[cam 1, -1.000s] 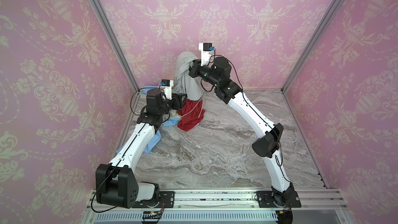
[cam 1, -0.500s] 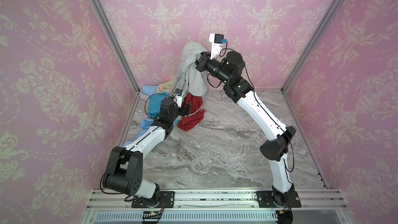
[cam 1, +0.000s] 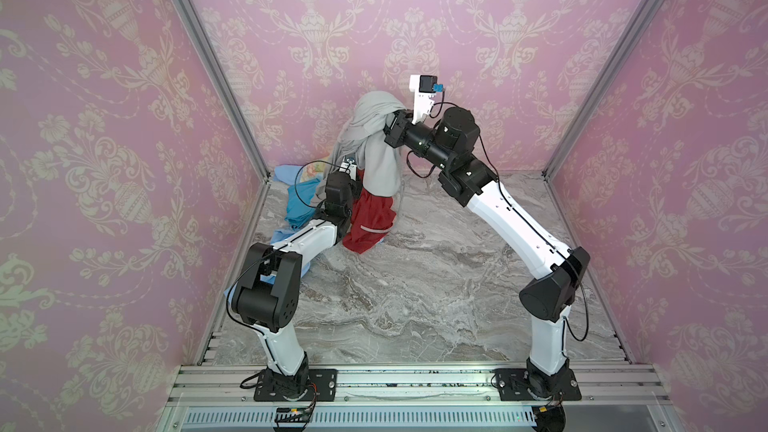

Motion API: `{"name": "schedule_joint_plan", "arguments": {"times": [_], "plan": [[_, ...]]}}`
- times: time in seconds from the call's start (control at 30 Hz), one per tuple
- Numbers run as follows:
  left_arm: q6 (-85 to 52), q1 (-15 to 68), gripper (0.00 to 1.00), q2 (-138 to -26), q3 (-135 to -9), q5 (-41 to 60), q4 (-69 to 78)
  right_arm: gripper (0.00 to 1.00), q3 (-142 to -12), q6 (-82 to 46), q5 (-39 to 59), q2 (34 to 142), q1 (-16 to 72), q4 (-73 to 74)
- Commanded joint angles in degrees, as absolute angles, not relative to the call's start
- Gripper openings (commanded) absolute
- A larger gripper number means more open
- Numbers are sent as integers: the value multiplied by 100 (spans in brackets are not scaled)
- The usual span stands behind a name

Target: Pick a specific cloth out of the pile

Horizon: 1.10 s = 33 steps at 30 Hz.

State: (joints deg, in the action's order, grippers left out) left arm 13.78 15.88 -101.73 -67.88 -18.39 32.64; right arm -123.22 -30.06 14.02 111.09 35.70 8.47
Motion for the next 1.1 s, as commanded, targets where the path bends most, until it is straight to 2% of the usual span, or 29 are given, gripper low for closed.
{"name": "schedule_joint_plan", "arguments": {"times": [0.0, 0.3, 0.57, 0.9, 1.07], "plan": [[1512, 1541, 0, -10169, -7051, -2198, 3474, 0, -11890, -3064, 1397, 10585, 3431, 1645], [1333, 1407, 0, -10056, -7666, -1981, 3028, 0, -10533, -3031, 1483, 9764, 3204, 2209], [1136, 1561, 0, -9704, -8385, -1247, 2221, 0, -9482, -2873, 1419, 9202, 3035, 2453], [1455, 2594, 0, -9719, -9791, -239, 589, 0, -8486, -2875, 959, 8547, 2563, 2707], [1400, 3108, 0, -9865, -10268, 41, 255, 0, -8080, -2861, 708, 8116, 2198, 2650]]}}
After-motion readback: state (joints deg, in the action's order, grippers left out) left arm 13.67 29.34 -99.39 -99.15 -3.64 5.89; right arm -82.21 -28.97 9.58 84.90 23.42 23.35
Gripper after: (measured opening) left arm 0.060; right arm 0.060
